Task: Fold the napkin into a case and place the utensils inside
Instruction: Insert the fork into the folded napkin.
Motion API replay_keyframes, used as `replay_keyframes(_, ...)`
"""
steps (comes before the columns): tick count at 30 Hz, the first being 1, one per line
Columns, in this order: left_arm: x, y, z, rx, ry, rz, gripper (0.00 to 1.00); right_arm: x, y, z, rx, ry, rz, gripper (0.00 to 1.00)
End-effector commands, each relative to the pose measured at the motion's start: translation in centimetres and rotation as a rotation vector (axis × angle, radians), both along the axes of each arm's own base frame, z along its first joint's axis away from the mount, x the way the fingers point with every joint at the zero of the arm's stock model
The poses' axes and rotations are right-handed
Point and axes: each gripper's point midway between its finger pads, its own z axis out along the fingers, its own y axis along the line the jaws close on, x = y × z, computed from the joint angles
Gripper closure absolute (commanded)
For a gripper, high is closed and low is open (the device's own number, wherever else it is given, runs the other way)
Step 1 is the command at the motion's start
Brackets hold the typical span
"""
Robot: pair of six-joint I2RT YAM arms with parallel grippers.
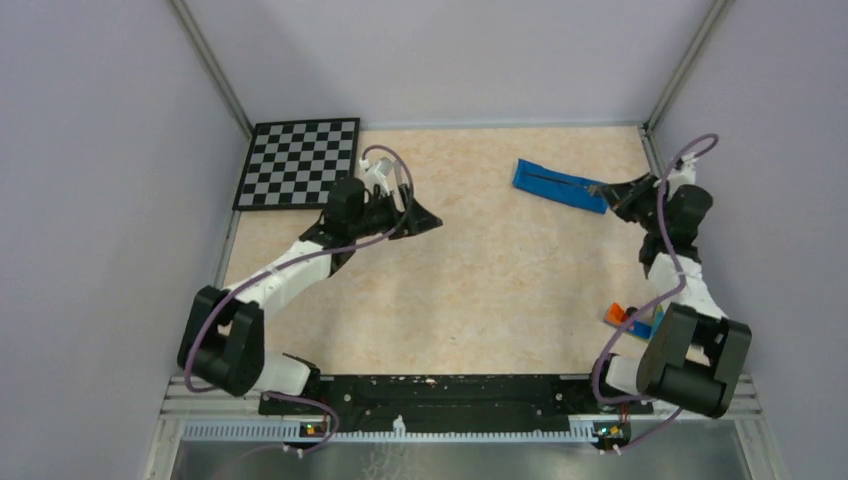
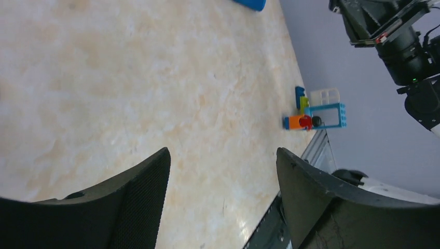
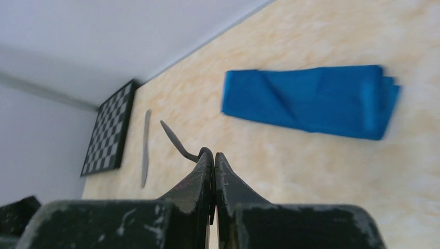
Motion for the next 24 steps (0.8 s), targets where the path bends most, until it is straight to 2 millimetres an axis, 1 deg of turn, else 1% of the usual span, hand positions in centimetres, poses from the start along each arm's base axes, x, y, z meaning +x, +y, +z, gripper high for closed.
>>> replay_keyframes(1, 5.3, -3.9, 6.0, -0.115, -0.255, 0.075, 0.23, 1.6, -6.5, -1.3, -0.016, 0.068, -0.069, 1.00)
replay_keyframes(3, 6.6, -5.7, 5.9, -0.141, -0.295, 0.067, 0.29, 2.3, -9.6, -1.9, 0.005, 0.068, -0.111, 1.00)
replay_keyframes(4, 7.2, -6.6, 5.9, -0.155, -0.318, 0.063, 0.31, 2.7, -10.4, -2.3, 0.000, 0.089, -0.110, 1.00)
replay_keyframes(5, 7.9, -7.5, 5.4, -0.163, -0.325, 0.057, 0.32, 3.0, -11.1, -2.9, -0.009, 0.116, -0.111, 1.00)
replay_keyframes(7, 9.1, -9.8, 5.1, -0.195, -0.347, 0.026, 0.36, 3.8, -12.5, -3.3, -0.044, 0.137, -0.141, 1.00)
replay_keyframes(9, 10.6, -12.2, 5.1, -0.223, -0.370, -0.002, 0.40, 4.3, -13.7, -4.0, -0.076, 0.162, -0.179, 1.00)
replay_keyframes(10, 11.2, -13.5, 4.6, -0.236, -0.374, -0.021, 0.43, 4.7, -14.4, -4.2, -0.090, 0.170, -0.192, 1.00)
replay_keyframes(13, 13.0, -16.9, 4.3, -0.283, -0.409, -0.060, 0.53, 5.4, -15.5, -5.1, -0.096, 0.186, -0.205, 1.00)
replay_keyframes(14, 13.7, -18.2, 3.1, -0.288, -0.411, -0.069, 0.55, 5.7, -15.7, -5.4, -0.099, 0.190, -0.202, 1.00)
replay_keyframes(17, 15.6, -20.8, 2.2, -0.318, -0.424, -0.080, 0.56, 6.5, -16.3, -6.2, -0.098, 0.202, -0.204, 1.00)
replay_keyframes(20, 17.6, -22.2, 1.0, -0.336, -0.430, -0.054, 0.59, 7.2, -16.6, -7.1, -0.092, 0.210, -0.193, 1.00)
replay_keyframes(24, 19.9, -23.1, -0.9, -0.361, -0.439, 0.012, 0.63, 7.9, -16.4, -8.0, -0.062, 0.201, -0.164, 1.00)
